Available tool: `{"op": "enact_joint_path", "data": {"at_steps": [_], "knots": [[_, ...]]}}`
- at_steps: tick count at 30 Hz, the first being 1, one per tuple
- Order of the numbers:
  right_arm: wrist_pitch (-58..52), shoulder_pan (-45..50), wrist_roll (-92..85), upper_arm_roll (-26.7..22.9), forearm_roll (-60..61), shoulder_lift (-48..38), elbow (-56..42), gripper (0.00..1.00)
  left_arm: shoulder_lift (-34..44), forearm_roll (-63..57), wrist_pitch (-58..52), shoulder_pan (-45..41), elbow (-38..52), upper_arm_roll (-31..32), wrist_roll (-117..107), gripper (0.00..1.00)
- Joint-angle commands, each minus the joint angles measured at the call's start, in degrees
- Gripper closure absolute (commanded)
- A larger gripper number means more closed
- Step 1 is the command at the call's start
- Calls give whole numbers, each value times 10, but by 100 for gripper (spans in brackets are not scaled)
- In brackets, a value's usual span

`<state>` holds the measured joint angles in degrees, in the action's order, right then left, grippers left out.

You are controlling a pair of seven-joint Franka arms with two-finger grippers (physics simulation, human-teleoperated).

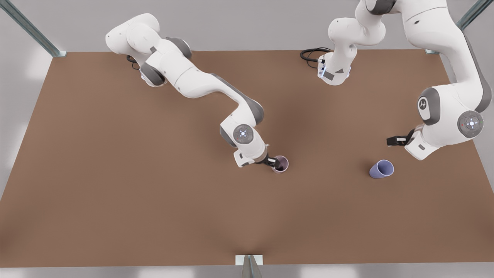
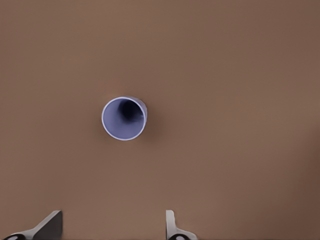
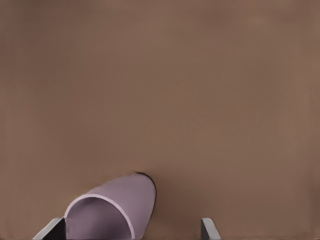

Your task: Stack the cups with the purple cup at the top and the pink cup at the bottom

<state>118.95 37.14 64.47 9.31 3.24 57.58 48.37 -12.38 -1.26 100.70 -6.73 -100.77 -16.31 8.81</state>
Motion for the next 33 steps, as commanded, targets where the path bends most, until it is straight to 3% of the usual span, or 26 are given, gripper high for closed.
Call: {"op": "enact_joint_path", "data": {"at_steps": [1,4,7,10,18,20,22,28,29,30,33], "knots": [[-107,-44,-88,-1,-22,-71,38,0,-19,5,131,19,-16,0,175,0],[-129,-173,-248,0,-76,-315,289,0,-39,6,196,41,-61,0,176,0],[-203,-273,-393,1,-54,-421,356,0,-72,11,239,56,-58,0,175,0],[-190,-385,-581,-1,-20,-548,499,0,-103,47,272,64,-55,0,174,0],[-202,-391,-585,-8,-17,-524,479,0,-135,57,309,64,-55,1,173,0],[-188,-383,-687,-2,-9,-526,476,0,-143,57,302,64,-57,1,173,0],[-189,-382,-913,-2,-10,-527,473,0,-155,57,300,64,-59,2,174,0],[-188,-382,-917,-1,-10,-526,472,0,-181,57,300,64,-62,8,172,2],[-188,-382,-914,-1,-10,-526,472,0,-183,60,299,64,-61,8,170,34],[-188,-382,-913,-1,-10,-526,472,0,-181,60,289,64,-59,8,170,57],[-193,-383,-845,-2,-10,-526,471,0,-181,60,285,64,-60,14,168,75]]}}
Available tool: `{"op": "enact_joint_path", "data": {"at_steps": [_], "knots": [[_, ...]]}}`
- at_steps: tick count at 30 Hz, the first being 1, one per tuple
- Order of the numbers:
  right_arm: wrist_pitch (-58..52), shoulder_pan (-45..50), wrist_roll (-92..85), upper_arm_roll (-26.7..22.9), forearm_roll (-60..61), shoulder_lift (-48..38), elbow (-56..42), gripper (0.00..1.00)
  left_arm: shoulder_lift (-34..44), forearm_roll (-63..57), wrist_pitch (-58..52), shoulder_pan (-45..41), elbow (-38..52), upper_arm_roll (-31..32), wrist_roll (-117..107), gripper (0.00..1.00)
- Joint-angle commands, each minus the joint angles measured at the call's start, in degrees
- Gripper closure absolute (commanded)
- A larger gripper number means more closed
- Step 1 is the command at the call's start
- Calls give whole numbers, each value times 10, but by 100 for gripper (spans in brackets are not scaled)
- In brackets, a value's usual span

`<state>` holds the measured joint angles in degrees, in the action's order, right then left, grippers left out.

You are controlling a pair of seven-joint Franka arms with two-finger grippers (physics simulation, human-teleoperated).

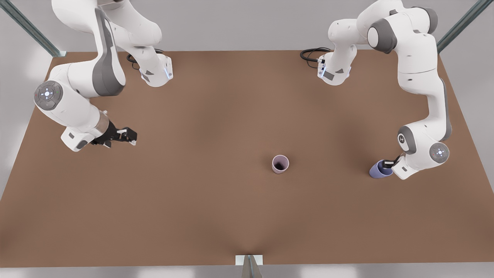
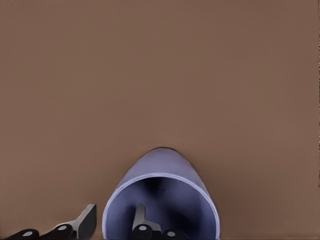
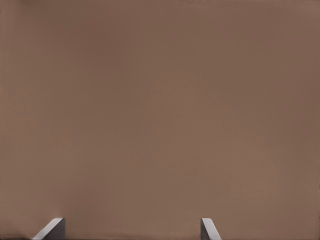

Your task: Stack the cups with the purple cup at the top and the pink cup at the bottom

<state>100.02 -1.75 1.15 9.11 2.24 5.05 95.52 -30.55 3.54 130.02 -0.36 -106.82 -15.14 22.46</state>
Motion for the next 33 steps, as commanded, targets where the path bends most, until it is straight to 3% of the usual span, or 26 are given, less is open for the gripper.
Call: {"op": "enact_joint_path", "data": {"at_steps": [1,6,8,10,13,14,15,16,19,22,33], "knots": [[-17,6,-129,0,-1,-3,0,0,1,12,-9,0,0,2,31,79],[-43,6,122,1,1,-3,-1,0,4,10,-34,0,4,10,31,79],[-1,0,125,-2,2,13,2,0,19,10,-49,-1,15,18,27,79],[-26,3,117,-2,4,17,-10,0,56,12,-154,-19,58,28,-14,79],[-85,37,12,25,0,-7,-3,0,118,7,-289,-139,103,57,-246,79],[-59,32,18,20,-4,32,-47,0,127,6,-302,-163,114,93,-327,79],[-40,29,26,20,-11,75,-106,0,123,6,-323,-176,137,123,-392,79],[-81,24,39,13,-12,69,-103,0,116,4,-329,-181,147,166,-444,79],[-67,32,161,15,-36,63,-101,0,48,9,-371,-218,245,182,-559,79],[-69,24,162,13,-25,45,-82,0,3,8,-362,-241,299,182,-583,79],[-59,32,159,16,-24,54,-89,0,-34,17,-316,-240,296,188,-575,79]]}}
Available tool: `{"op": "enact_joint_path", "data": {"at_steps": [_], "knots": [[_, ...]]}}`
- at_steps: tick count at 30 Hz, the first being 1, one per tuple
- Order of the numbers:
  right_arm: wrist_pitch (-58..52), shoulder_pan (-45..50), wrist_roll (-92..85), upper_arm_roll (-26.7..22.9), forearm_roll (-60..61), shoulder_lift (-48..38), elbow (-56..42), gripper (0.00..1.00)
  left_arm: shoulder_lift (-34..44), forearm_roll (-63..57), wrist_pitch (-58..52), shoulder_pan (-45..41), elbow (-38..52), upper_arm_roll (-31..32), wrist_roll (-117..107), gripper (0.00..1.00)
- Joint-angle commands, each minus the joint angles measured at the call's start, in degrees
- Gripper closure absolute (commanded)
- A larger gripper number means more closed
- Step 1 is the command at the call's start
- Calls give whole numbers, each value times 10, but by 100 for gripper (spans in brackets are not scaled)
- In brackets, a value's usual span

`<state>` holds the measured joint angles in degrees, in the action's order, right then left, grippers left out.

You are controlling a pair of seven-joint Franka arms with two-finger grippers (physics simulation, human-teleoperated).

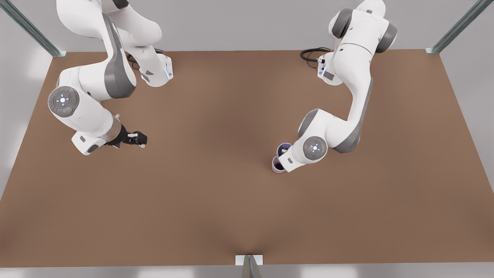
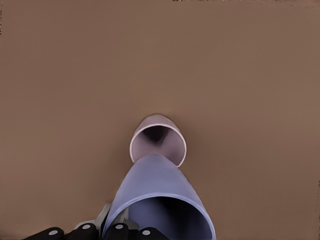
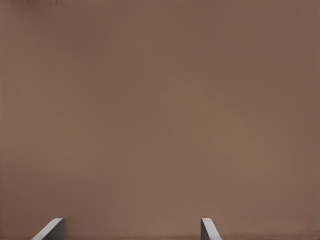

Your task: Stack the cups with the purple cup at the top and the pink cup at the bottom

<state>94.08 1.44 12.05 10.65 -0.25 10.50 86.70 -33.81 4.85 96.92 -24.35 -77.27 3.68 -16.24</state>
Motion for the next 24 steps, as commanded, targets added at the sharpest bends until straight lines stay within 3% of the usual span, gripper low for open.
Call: {"op": "enact_joint_path", "data": {"at_steps": [1,24], "knots": [[1,0,50,0,1,0,0,0,-4,4,18,0,0,0,-187,79],[8,0,45,1,2,1,0,0,-39,19,62,5,-12,7,-186,79]]}}
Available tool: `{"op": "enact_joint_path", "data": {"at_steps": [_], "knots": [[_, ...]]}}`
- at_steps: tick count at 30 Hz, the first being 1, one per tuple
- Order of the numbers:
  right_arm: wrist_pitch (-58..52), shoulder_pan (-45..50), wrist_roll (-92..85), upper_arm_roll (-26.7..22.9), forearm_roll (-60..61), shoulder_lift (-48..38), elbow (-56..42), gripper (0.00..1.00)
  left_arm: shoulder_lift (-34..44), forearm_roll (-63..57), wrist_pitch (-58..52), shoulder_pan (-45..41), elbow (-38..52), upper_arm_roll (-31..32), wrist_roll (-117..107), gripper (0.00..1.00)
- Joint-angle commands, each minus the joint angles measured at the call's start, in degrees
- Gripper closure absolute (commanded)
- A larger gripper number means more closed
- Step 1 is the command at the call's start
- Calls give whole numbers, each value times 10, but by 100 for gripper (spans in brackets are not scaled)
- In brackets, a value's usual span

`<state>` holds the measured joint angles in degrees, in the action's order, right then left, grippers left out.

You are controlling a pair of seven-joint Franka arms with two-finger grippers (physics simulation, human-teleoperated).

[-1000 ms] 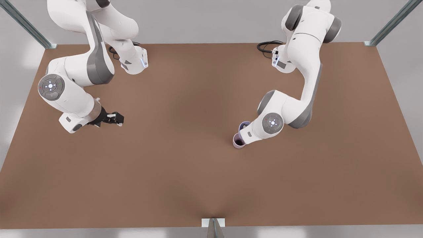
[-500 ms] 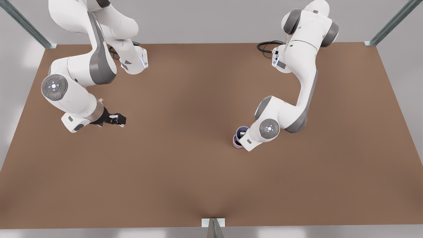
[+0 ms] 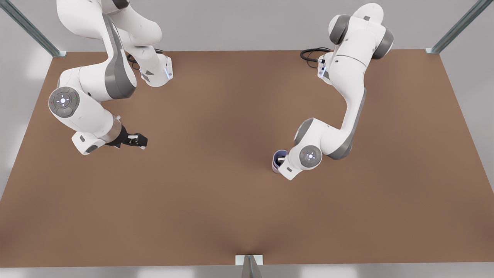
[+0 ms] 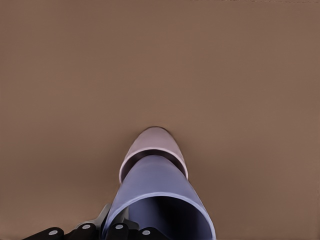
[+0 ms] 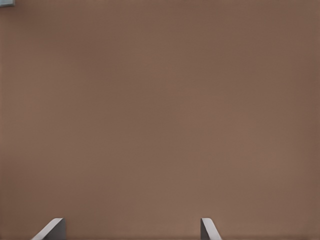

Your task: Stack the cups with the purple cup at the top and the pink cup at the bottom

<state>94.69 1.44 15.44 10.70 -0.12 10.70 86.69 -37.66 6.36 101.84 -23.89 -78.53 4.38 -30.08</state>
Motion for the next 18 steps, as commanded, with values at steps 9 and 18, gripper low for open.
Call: {"op": "enact_joint_path", "data": {"at_steps": [9,18], "knots": [[1,0,11,0,1,-1,0,0,-11,0,19,2,-7,0,-46,28],[2,1,11,0,1,3,-2,0,28,1,-15,13,-1,-3,-45,0]]}}
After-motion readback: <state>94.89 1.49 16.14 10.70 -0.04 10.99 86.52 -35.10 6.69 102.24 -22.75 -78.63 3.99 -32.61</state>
